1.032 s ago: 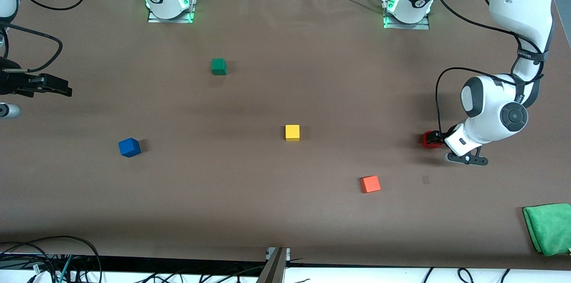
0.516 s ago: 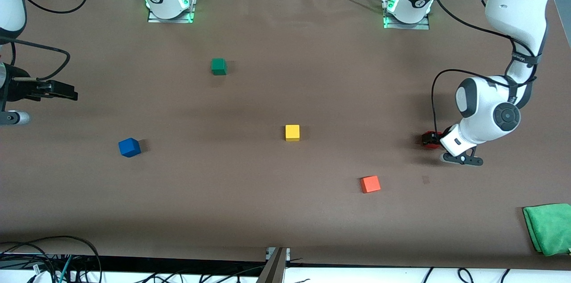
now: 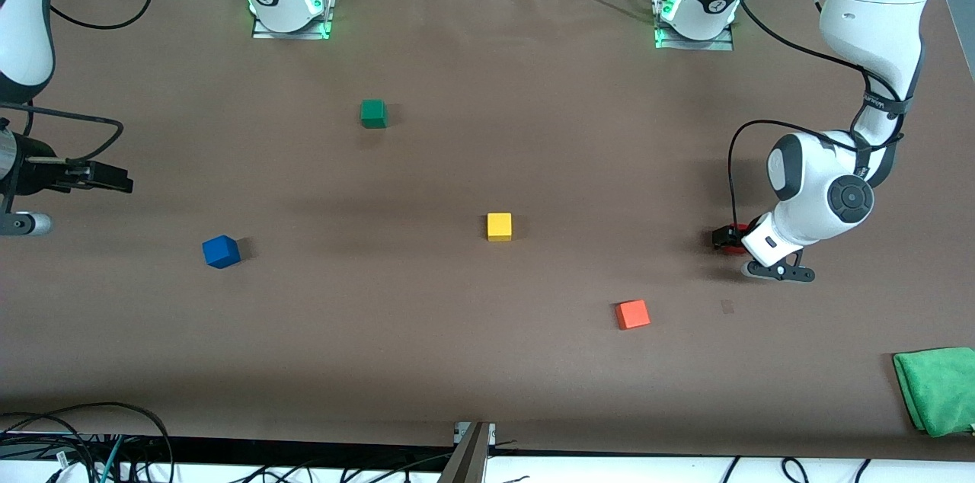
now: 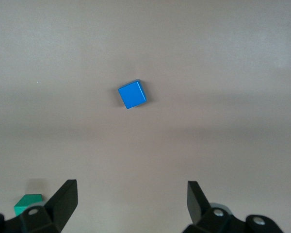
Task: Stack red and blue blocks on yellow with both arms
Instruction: 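Close the left gripper on the red cube while the right gripper reaches the blue cube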
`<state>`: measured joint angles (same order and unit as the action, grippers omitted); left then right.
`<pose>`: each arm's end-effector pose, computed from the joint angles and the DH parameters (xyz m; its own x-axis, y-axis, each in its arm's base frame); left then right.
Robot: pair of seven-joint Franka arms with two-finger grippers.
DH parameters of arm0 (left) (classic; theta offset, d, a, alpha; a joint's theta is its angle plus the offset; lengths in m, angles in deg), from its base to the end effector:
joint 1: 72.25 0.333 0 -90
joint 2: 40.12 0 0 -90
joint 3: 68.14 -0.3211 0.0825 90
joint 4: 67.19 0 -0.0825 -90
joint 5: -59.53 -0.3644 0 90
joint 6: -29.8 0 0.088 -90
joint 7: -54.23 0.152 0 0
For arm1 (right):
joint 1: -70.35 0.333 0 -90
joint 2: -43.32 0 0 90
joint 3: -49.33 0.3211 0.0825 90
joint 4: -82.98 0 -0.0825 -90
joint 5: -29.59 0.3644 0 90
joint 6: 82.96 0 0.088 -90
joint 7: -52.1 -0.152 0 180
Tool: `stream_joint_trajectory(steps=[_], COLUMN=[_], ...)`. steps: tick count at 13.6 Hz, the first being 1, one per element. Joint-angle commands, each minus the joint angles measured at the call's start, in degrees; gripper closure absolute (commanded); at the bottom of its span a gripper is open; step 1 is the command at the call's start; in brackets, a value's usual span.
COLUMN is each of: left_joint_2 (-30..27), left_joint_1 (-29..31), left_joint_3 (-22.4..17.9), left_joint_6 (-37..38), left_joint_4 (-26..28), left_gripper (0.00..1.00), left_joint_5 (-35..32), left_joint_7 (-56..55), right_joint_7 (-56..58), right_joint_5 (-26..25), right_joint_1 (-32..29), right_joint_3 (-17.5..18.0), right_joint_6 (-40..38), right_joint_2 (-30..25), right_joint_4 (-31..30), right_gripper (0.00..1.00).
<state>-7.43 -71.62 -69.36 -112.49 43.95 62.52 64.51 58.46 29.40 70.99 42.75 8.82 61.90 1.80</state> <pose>0.6082 0.0184 0.1590 0.9938 -0.1087 -0.0231 -0.1081 -0.9939 0.0238 0.6169 -0.0560 0.4690 0.9901 0.0093 -0.1403 0.0128 -0.9996 0.0244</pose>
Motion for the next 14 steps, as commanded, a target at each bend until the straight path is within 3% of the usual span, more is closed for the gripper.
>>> stream_joint_trajectory(steps=[1,9,14], left_joint_2=[-1.7,-3.2,-5.3], left_joint_1=[-0.3,-0.1,-0.1], left_joint_3=[-0.1,-0.1,-0.1], left_joint_6=[1.1,3.9,0.7], left_joint_4=[0.6,0.9,5.0], left_gripper=[0.0,0.0,0.0], left_joint_5=[0.4,0.4,0.4], left_joint_7=[-0.5,-0.2,-0.1], right_joint_7=[0.2,1.2,1.7], right_joint_5=[-0.5,-0.1,0.1], right_joint_1=[-0.5,-0.3,0.1], right_joint_3=[0.3,0.4,0.8], right_joint_6=[1.1,9.6,15.3], right_joint_2=[0.9,7.2,12.3], right_joint_4=[0.9,0.0,-1.4], right_gripper=[0.0,0.0,0.0])
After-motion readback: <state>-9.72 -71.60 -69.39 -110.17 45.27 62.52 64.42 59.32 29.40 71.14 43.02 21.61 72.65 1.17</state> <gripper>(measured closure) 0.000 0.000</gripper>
